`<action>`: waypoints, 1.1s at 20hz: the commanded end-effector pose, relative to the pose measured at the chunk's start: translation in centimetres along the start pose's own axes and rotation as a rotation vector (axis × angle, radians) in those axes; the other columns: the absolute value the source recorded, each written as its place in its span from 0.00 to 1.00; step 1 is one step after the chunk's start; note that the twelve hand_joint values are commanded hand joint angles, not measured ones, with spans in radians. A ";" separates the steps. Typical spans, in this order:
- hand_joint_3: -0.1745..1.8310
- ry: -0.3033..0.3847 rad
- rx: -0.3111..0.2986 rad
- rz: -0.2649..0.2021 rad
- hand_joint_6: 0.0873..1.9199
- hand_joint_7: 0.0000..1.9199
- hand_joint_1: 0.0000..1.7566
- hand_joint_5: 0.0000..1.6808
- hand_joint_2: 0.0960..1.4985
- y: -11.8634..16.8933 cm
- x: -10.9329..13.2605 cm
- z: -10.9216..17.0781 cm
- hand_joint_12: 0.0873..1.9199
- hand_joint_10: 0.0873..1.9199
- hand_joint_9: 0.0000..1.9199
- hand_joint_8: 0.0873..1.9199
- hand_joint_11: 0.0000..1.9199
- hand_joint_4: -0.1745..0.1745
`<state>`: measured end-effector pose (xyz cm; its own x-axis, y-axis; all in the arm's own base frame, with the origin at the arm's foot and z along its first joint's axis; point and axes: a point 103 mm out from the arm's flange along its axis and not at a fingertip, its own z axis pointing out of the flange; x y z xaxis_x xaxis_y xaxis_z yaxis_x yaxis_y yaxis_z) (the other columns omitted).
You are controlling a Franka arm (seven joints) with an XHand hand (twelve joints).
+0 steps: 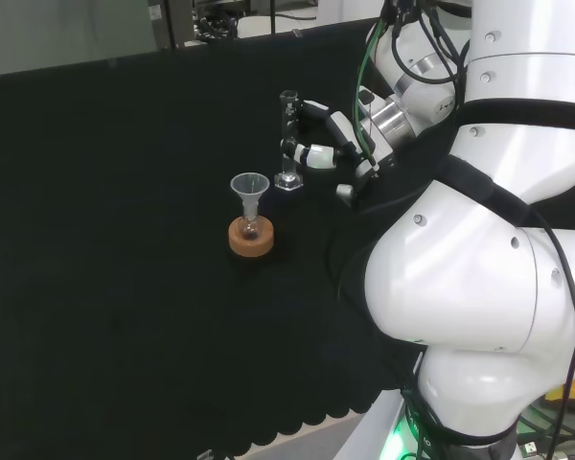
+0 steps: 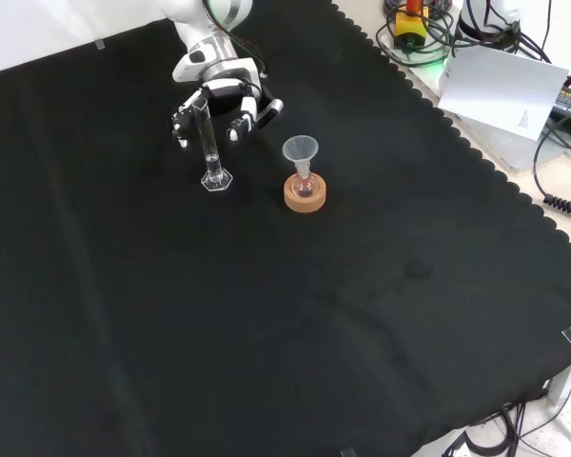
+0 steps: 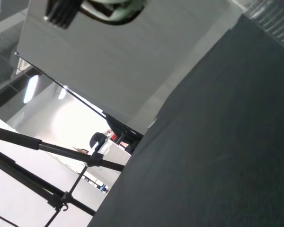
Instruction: Pick up the graduated cylinder.
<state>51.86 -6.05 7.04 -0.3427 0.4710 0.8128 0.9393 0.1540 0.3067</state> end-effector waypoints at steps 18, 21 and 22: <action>0.40 0.008 -0.020 0.017 0.09 0.31 0.60 0.40 0.44 0.3 -0.4 1.5 0.62 0.19 0.45 0.26 0.30 0.54; 0.40 0.006 -0.023 0.021 0.11 0.32 0.60 0.40 0.45 0.2 -0.4 1.7 0.61 0.18 0.46 0.26 0.32 0.54; 0.40 0.005 -0.024 0.022 0.13 0.32 0.60 0.39 0.45 0.2 -0.4 1.6 0.61 0.17 0.47 0.26 0.32 0.54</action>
<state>52.31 -4.89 6.02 -0.3260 0.4677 0.8215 0.9446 0.1271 0.3025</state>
